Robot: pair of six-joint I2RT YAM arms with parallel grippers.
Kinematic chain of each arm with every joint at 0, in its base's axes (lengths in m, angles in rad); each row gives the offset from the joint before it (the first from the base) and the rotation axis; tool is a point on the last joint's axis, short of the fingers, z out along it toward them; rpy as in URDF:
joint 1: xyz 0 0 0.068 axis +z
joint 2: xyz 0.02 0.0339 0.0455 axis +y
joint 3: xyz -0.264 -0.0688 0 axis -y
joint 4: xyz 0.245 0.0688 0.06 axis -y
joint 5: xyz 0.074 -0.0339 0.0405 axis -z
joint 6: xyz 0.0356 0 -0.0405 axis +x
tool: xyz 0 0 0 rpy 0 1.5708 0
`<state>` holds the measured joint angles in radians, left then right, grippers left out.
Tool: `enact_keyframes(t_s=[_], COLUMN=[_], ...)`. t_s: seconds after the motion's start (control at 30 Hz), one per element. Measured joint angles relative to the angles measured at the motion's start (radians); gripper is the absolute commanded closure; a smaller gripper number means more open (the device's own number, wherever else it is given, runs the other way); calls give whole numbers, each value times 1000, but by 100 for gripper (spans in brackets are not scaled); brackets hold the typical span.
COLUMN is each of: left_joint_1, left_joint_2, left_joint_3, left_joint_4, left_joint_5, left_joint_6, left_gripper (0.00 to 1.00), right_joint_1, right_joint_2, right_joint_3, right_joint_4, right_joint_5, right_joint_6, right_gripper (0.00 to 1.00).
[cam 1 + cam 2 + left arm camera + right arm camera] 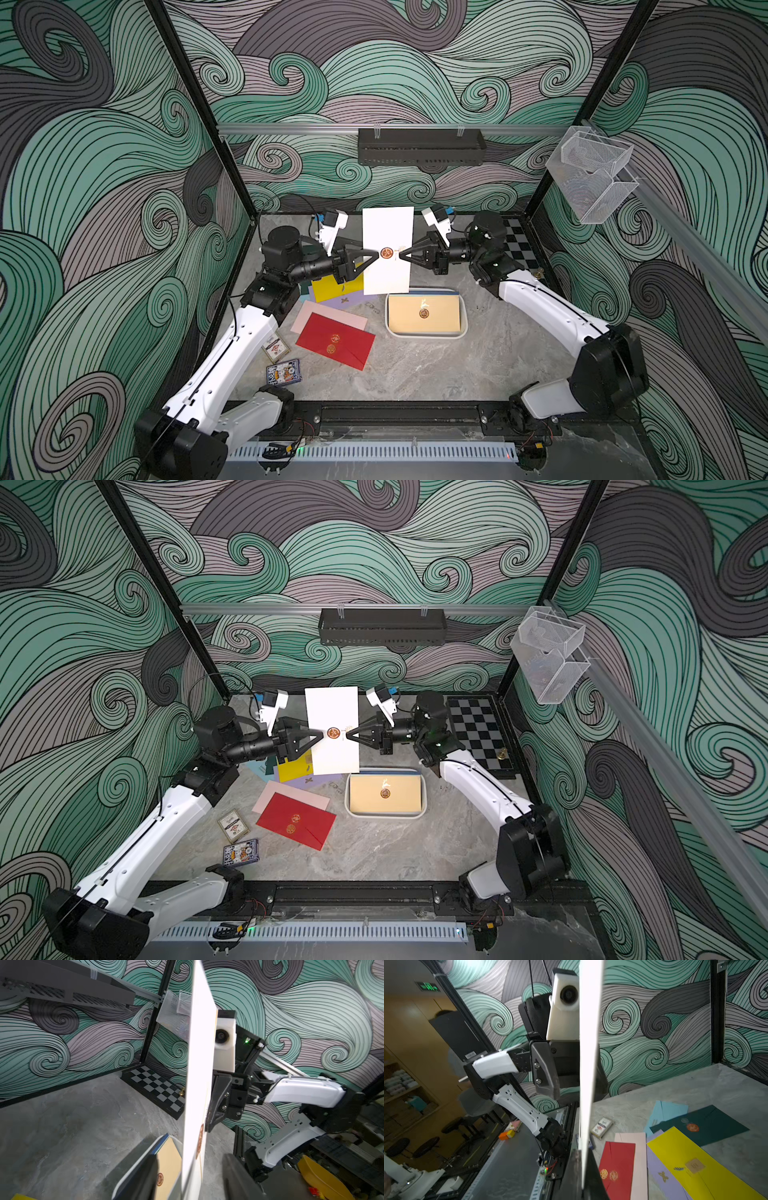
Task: Put the sealed envelopes into the storage box
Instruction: Pick up the envelope from the center of the board, then place the envelope in the storage box.
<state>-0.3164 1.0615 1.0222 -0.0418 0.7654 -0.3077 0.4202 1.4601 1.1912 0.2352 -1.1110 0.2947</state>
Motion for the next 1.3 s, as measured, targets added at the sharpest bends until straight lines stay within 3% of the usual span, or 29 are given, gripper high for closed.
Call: enact_keyframes(t_s=[0.23,0.37,0.57,0.77,1.0,1.3], left_joint_1=[15,43,47,47,47,47], left_joint_2=[-127,-154,-192,-198,-210,-222], left_joint_3=[-77,-172,-254,-254,-254,-260], left_joint_4=[-224,-320,-372,-375,-378,-387], left_joint_5=[-471,-634,-687,-702,-709,-710], left_joint_6=[94,134,167,190,206,230], left_gripper=[23,24,24,25,25,25], right_joint_1=[-15,15,103,164,200,238], right_joint_2=[-8,6,99,188,244,250], right_joint_3=[216,289,360,354,350,314], right_joint_4=[-625,-918,-1220,-1352,-1396,-1413], right_joint_5=[253,465,816,1072,1185,1207], right_joint_6=[-477,-706,-950,-1057,-1121,-1181], right_gripper=[100,100,100,100,100,100])
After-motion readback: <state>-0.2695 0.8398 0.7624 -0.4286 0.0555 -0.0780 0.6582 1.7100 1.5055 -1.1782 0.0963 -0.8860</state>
